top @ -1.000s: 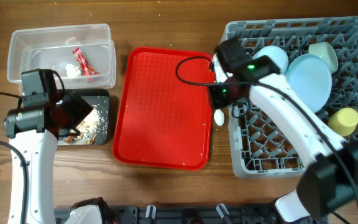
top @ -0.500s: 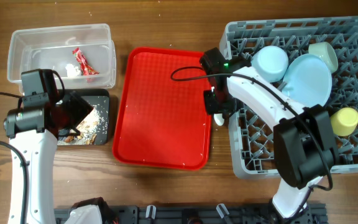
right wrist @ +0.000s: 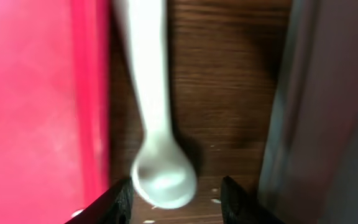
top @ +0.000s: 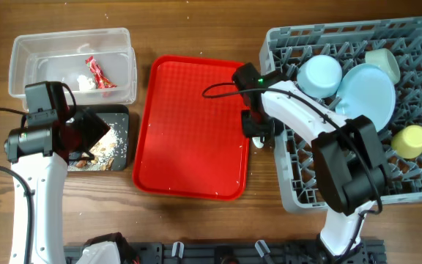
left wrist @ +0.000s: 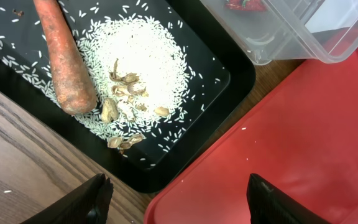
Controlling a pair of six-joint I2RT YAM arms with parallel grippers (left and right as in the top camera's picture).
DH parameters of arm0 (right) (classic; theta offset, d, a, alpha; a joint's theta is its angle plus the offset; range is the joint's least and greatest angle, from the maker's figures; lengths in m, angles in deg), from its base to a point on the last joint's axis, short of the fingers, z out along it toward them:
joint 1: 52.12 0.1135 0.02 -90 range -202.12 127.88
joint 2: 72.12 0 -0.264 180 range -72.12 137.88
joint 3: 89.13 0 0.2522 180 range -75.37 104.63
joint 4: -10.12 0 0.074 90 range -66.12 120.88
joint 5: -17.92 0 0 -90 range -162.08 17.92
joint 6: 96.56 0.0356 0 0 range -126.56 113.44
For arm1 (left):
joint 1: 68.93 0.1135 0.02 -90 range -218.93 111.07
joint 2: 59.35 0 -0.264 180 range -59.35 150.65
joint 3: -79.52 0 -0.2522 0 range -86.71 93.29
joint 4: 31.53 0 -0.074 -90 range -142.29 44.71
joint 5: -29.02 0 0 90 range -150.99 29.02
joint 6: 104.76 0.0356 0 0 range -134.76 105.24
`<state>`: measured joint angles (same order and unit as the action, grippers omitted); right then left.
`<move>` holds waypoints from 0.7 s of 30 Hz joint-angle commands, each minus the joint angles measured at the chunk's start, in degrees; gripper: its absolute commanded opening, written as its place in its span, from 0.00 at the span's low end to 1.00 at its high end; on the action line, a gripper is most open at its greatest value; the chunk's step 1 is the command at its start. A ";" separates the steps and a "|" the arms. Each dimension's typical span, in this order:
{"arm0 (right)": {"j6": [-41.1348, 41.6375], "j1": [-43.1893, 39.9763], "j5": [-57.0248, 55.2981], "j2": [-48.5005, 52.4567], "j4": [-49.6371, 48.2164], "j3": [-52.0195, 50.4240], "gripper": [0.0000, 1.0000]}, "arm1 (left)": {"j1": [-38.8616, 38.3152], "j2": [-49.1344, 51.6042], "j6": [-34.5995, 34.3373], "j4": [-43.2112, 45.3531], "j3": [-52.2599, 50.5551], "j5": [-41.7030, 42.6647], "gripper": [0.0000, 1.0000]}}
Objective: Sort waste into correct bins and load items into the dishwasher rack
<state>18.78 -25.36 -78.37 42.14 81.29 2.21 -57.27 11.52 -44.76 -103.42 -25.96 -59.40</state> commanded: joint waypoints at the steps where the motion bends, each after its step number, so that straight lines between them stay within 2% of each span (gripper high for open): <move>1: 3.37 -1.33 -14.14 1.49 0.66 -1.86 0.47 | -0.31 0.07 1.31 -0.04 0.17 -0.15 0.71; 2: 2.86 -1.33 -14.53 1.49 0.04 -1.86 0.47 | -0.31 0.07 1.31 -0.04 0.17 -0.15 0.71; 6: -7.23 -1.31 -3.32 1.49 -3.32 -1.86 0.48 | -0.31 0.07 1.31 0.00 0.17 -0.17 0.71; 11: -7.45 -1.31 0.13 1.49 -3.58 -1.86 0.48 | -0.31 0.07 1.31 -0.02 0.17 -0.17 0.71; 13: -10.58 -1.33 3.87 1.60 -3.54 -1.88 0.49 | -0.31 0.07 1.31 -0.02 0.17 -0.17 0.71; 15: -10.32 -1.33 3.48 1.62 -3.48 -2.16 0.52 | -0.31 0.07 1.31 -0.02 0.17 -0.17 0.71; 21: -8.74 -1.31 3.41 1.79 -1.81 -2.36 0.51 | -0.31 0.07 1.31 -0.02 0.17 -0.17 0.71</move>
<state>9.60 -26.52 -76.03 42.79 78.47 0.72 -57.27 11.52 -44.54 -103.42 -25.96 -59.40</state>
